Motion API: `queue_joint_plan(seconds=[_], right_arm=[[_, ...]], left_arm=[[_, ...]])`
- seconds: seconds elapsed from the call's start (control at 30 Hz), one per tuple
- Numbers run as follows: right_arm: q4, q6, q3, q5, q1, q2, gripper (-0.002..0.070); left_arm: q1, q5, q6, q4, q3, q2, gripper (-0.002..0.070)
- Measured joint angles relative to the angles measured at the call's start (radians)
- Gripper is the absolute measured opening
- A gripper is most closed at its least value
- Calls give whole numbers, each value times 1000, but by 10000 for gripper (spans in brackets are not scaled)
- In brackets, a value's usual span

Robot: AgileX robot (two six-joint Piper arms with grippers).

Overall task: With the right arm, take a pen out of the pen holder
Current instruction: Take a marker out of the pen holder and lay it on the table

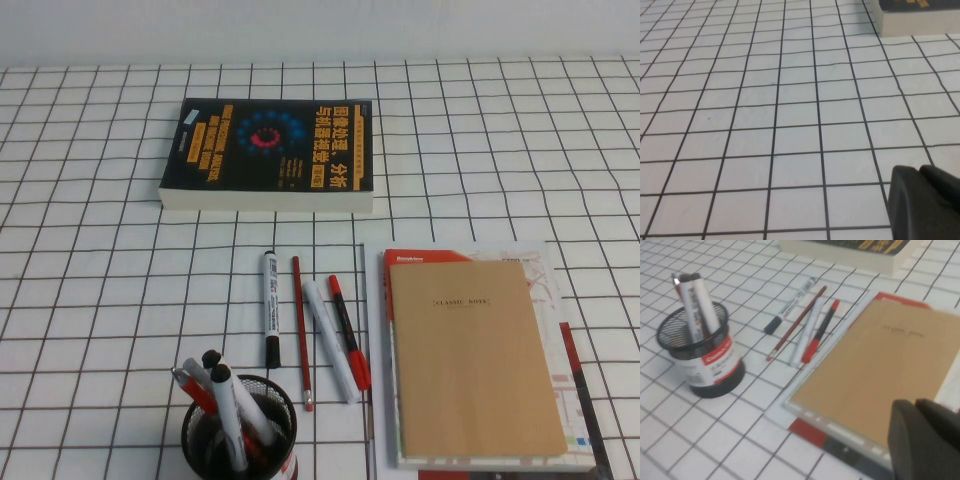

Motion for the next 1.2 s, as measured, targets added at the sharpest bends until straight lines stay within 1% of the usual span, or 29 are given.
queue_joint_plan(seconds=[0.13,0.2,0.3,0.4,0.53,0.63,0.8,1.2], right_arm=[[-142,0,106,-158,0,0,-15],[-229,0,174,-254,-29,0,-15],[-288,0,267,-380,-163,0,-15],[-289,0,350,-483,-324,0,-15],[-202,0,421,-597,-510,-7,-15],[-106,0,424,-638,-585,-51,-15],[-60,0,426,-591,-605,-120,-15],[-65,0,426,-535,-605,-122,-15]], left_arm=[[0,0,0,0,0,0,-4],[0,0,0,0,0,0,-4],[0,0,0,0,0,0,-4],[0,0,0,0,0,0,-4],[0,0,0,0,0,0,-4],[0,0,0,0,0,0,-4],[0,0,0,0,0,0,-4],[0,0,0,0,0,0,-4]])
